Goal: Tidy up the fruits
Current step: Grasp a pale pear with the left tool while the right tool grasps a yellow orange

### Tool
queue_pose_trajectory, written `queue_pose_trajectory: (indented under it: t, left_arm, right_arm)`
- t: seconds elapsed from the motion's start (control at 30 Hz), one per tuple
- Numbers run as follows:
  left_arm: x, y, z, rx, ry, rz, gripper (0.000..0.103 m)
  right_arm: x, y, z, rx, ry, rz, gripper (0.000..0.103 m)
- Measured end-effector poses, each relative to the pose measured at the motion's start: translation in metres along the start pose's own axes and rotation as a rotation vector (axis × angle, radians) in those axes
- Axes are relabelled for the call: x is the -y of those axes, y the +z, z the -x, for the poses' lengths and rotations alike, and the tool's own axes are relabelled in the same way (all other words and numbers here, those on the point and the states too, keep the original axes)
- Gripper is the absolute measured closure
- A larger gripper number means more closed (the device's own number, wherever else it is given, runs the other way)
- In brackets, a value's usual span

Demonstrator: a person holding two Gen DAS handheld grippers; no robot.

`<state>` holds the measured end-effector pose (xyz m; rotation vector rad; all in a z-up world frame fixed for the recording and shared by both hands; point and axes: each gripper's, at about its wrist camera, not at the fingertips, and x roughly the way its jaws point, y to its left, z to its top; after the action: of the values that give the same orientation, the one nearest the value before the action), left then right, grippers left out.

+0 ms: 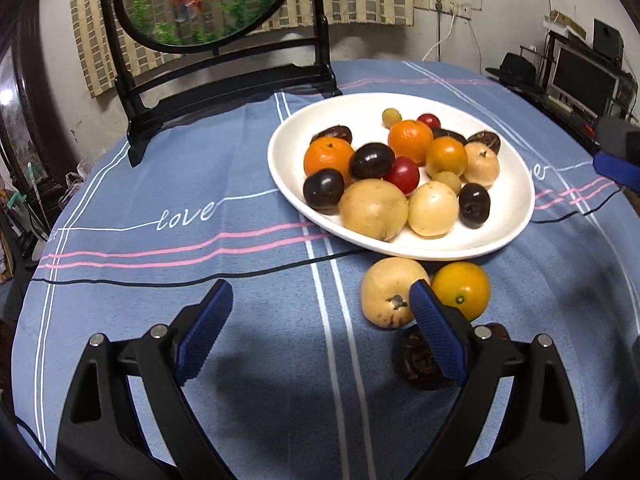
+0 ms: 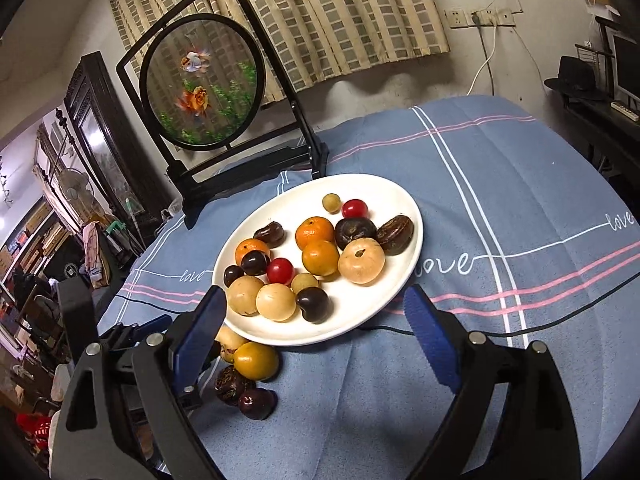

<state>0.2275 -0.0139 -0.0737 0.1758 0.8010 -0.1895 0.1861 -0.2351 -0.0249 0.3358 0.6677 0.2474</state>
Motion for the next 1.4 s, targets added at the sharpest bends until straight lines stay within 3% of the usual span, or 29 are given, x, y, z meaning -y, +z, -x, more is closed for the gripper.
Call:
queue_pose_trajectory:
  t: [0.23,0.4,0.5,0.6,0.73,0.93,1.17,1.3,1.4]
  left_arm:
    - [0.011,0.005,-0.008,-0.012,-0.025,-0.021,0.010]
    - [0.011,0.003,-0.016,-0.036,0.022,-0.049,0.003]
    - [-0.010,-0.001,-0.004,-0.027,0.049,0.002,0.003]
    - [-0.035,-0.007,0.011,0.000,0.135,0.064,0.005]
    - [-0.044,-0.009,0.014,0.008,0.081,0.099,0.005]
    - [-0.008,-0.012,0.010,0.037,0.079,-0.035,0.007]
    - [0.011,-0.010,0.000,0.027,0.015,-0.087,0.011]
    - [0.015,-0.006,-0.011,0.005,-0.023,-0.090,0.024]
    - [0.009,-0.003,-0.018,-0.029,-0.095,-0.046,0.034]
  right_arm:
    - [-0.001,-0.001,-0.001,-0.010,0.000,-0.002,0.012]
    - [0.000,0.000,-0.002,-0.017,-0.004,-0.003,0.012]
    - [0.000,0.000,-0.001,-0.014,-0.007,-0.003,0.012]
    - [0.002,0.001,0.001,-0.006,-0.005,-0.007,0.012]
    - [0.002,0.001,0.002,-0.006,0.002,-0.010,0.012]
    - [0.000,0.001,0.005,0.006,0.007,-0.006,0.012]
    - [0.000,0.001,0.004,-0.001,0.003,-0.007,0.012]
    - [0.000,0.000,0.003,-0.005,-0.004,-0.008,0.012]
    - [0.001,0.000,0.000,-0.011,-0.014,-0.008,0.012]
